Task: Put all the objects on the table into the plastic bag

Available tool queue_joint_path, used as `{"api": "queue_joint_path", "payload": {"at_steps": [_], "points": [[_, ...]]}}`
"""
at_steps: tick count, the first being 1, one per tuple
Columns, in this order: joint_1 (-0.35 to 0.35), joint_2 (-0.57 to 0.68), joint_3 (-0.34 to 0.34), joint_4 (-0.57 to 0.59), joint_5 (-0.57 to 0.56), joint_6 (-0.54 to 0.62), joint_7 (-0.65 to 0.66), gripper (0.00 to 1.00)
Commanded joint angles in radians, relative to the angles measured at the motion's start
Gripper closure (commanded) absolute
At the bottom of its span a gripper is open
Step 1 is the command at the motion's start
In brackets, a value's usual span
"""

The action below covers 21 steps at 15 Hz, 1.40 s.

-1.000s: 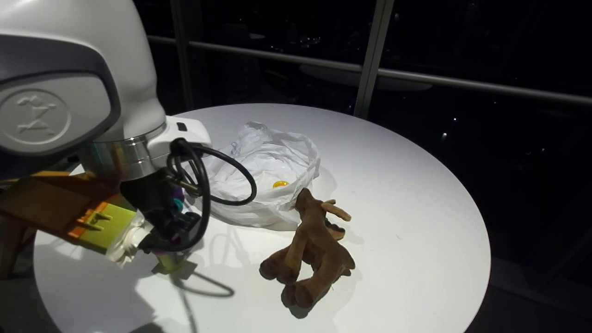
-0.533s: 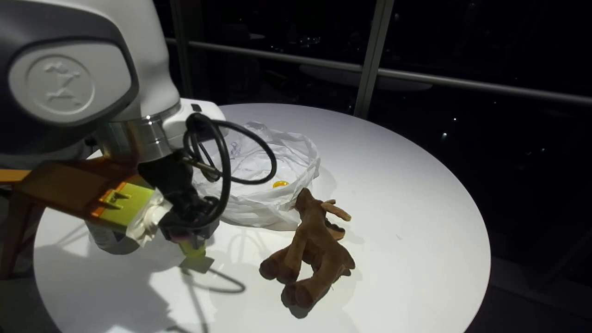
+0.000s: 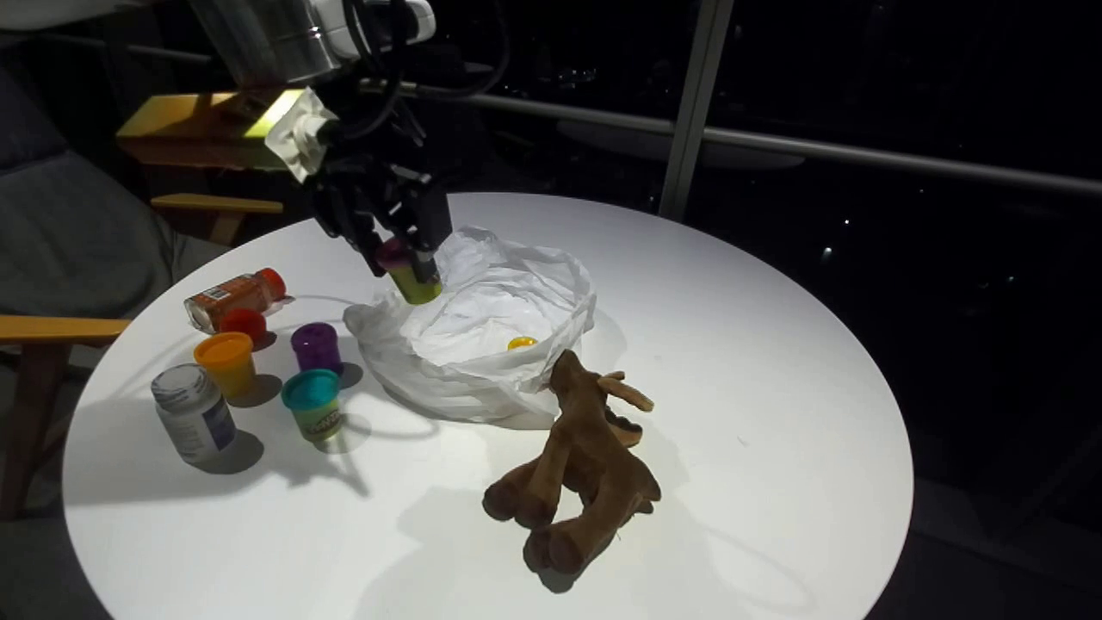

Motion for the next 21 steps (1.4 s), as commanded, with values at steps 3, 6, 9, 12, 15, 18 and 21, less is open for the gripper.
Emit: {"api": "queue_joint_path", "payload": {"at_steps": [3, 6, 9, 12, 15, 18, 21], "points": [[-0.159, 0.18, 0.188, 0.158, 0.149, -0.037, -0.052, 0.78], [-0.22, 0.28, 0.229, 0.207, 0.222, -0.029, -0.105, 0.78], [-0.226, 0.347, 0.201, 0.248, 0.223, -0.004, -0.091, 0.78], [-0.256, 0.374, 0.21, 0.269, 0.263, 0.004, -0.119, 0.78], [-0.321, 0.393, 0.256, 0.268, 0.352, 0.019, -0.2, 0.78], [-0.369, 0.386, 0.282, 0.261, 0.431, 0.028, -0.262, 0.29], [-0.359, 0.317, 0.267, 0.227, 0.451, 0.048, -0.258, 0.13]]}}
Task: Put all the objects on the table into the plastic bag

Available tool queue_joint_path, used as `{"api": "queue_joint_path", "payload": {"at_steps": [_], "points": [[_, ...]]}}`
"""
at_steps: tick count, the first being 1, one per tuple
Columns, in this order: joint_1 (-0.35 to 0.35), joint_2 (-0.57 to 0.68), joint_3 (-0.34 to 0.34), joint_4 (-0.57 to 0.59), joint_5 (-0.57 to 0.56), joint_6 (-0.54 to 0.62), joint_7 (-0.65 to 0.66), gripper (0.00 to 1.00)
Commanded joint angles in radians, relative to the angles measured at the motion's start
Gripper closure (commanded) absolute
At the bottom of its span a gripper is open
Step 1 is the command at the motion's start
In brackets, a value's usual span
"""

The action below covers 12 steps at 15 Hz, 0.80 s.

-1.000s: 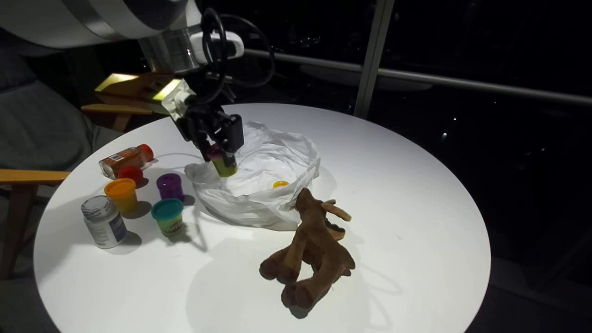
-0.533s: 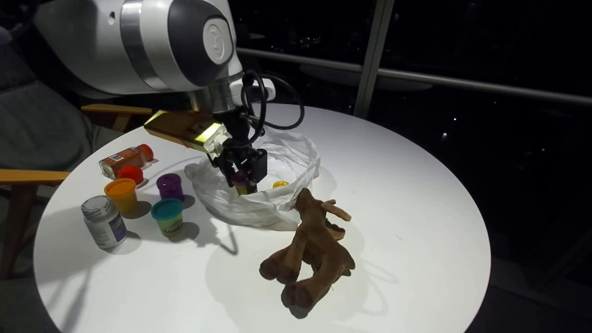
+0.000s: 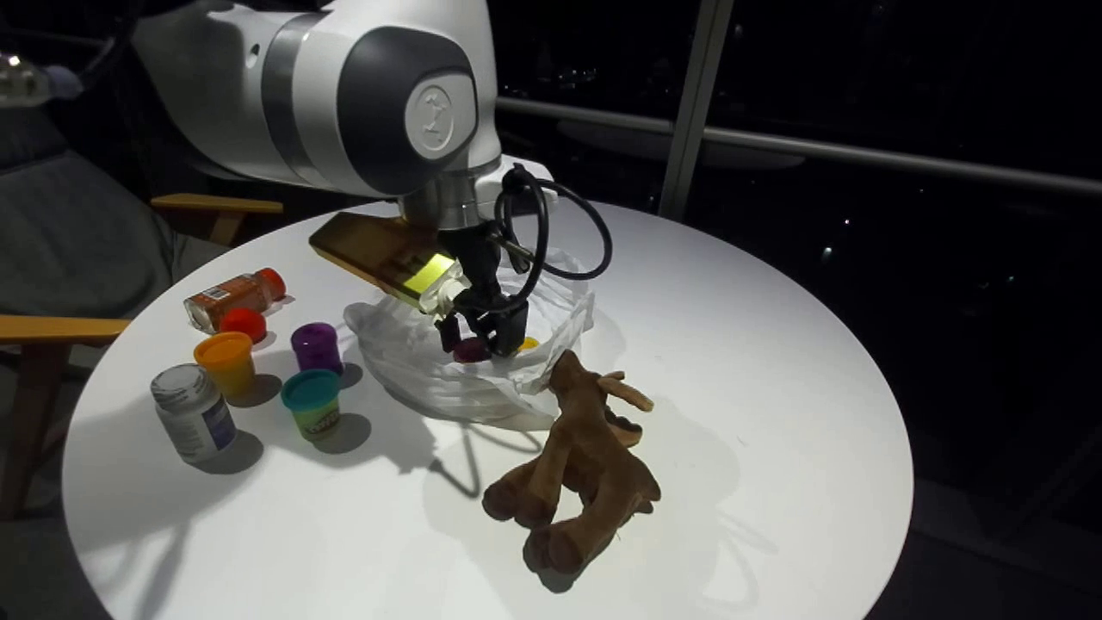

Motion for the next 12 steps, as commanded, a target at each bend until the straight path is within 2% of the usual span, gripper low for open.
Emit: {"api": "queue_joint_path", "payload": {"at_steps": [1, 2, 4, 7, 10, 12], "points": [[0.016, -0.094, -0.007, -0.038, 0.026, 0.035, 0.001, 0.04], [0.029, -0.125, -0.012, -0.052, 0.019, 0.041, 0.013, 0.0], [0.078, -0.188, -0.034, -0.079, -0.006, 0.035, 0.069, 0.0], [0.184, -0.258, -0.108, -0.113, -0.102, -0.025, 0.283, 0.0], [0.192, -0.303, -0.069, -0.164, -0.118, -0.111, 0.431, 0.0], [0.174, -0.31, -0.018, -0.202, -0.092, -0.135, 0.452, 0.0]]}}
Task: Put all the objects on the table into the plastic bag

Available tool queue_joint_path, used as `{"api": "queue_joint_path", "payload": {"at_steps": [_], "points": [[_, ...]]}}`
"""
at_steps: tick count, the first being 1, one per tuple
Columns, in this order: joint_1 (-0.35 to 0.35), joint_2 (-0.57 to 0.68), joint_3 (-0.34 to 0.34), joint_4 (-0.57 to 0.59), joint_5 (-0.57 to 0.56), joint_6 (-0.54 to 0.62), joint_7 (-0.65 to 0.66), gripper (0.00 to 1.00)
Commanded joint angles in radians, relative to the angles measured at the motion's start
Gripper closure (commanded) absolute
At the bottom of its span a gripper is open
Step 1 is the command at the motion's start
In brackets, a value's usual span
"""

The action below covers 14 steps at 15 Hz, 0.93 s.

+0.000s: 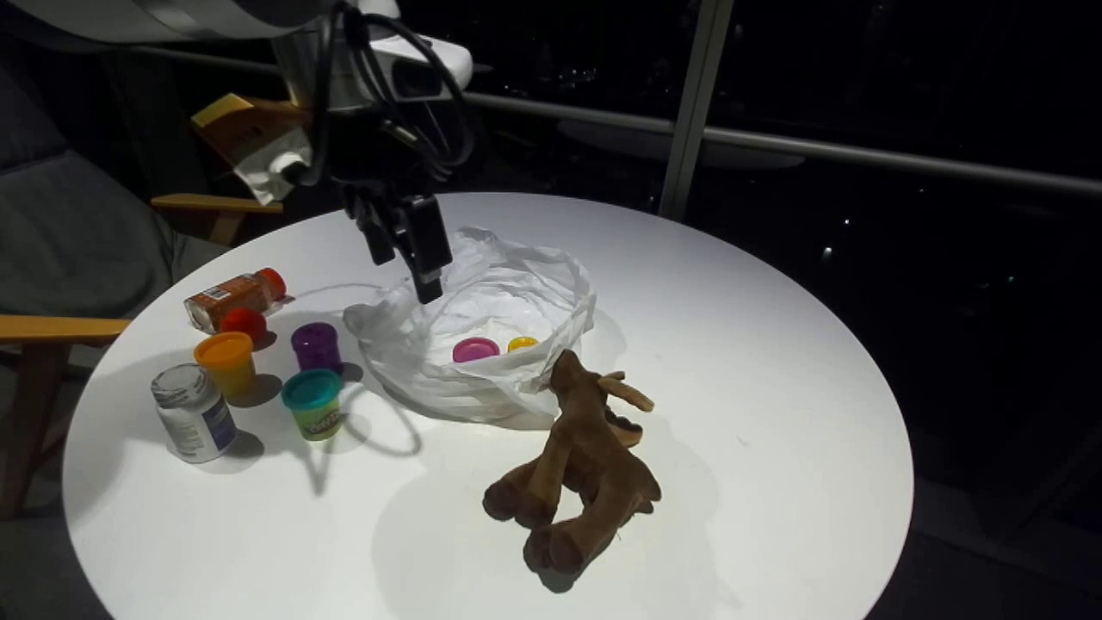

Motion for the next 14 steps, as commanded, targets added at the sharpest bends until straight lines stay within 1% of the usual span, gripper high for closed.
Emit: {"api": "queue_joint_path", "payload": {"at_steps": [1, 4, 8, 10, 14], "points": [[-0.022, -0.044, 0.071, -0.082, 0.028, -0.033, 0.059, 0.0], [-0.046, -0.011, 0.124, -0.109, 0.112, 0.003, 0.022, 0.0], [-0.085, 0.037, 0.174, -0.101, 0.235, -0.013, -0.045, 0.0], [-0.102, 0.063, 0.185, -0.089, 0.281, -0.015, -0.084, 0.0], [-0.129, 0.125, 0.186, -0.063, 0.342, -0.024, -0.15, 0.0]]}}
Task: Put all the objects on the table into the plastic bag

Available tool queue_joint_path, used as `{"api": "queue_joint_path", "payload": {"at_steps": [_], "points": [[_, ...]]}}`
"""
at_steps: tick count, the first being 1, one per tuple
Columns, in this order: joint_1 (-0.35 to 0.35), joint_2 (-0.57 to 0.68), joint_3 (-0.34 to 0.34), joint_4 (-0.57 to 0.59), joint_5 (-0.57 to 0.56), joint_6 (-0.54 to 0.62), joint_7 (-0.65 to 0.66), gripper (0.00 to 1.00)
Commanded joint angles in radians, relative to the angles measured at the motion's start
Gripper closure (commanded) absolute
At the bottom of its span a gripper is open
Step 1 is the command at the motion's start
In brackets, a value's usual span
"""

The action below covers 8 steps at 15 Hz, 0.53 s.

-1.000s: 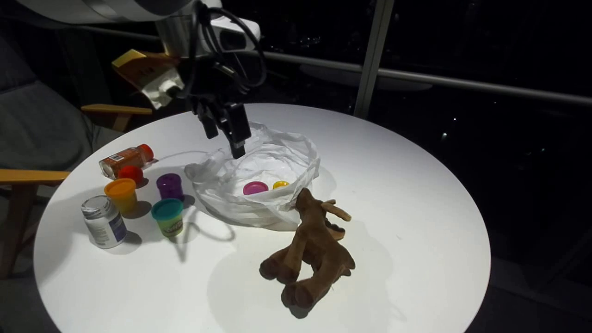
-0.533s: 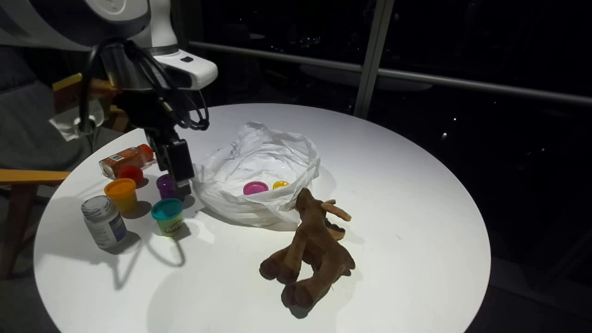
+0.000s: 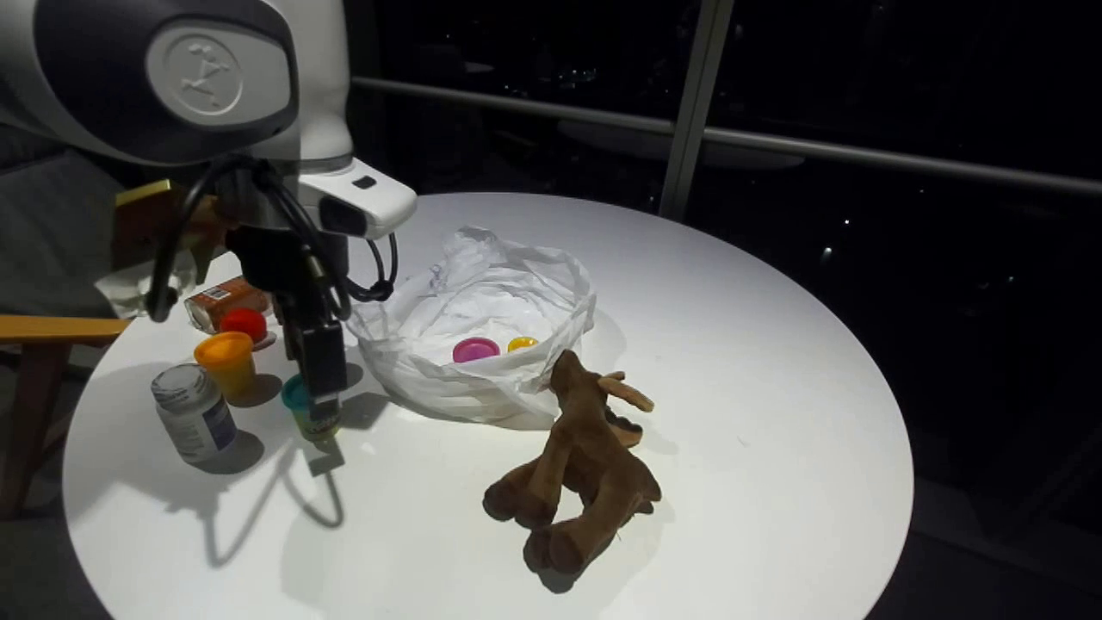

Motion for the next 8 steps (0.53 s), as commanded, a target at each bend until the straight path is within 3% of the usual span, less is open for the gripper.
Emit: {"api": "queue_joint_path", "payload": {"at_steps": [1, 7, 8], "points": [[-0.041, 0.053, 0.024, 0.04, 0.074, -0.01, -0.086, 0.0], [-0.06, 0.084, 0.041, 0.057, 0.134, 0.021, -0.182, 0.0], [-0.059, 0.087, 0.039, 0.06, 0.133, 0.02, -0.183, 0.25]]}}
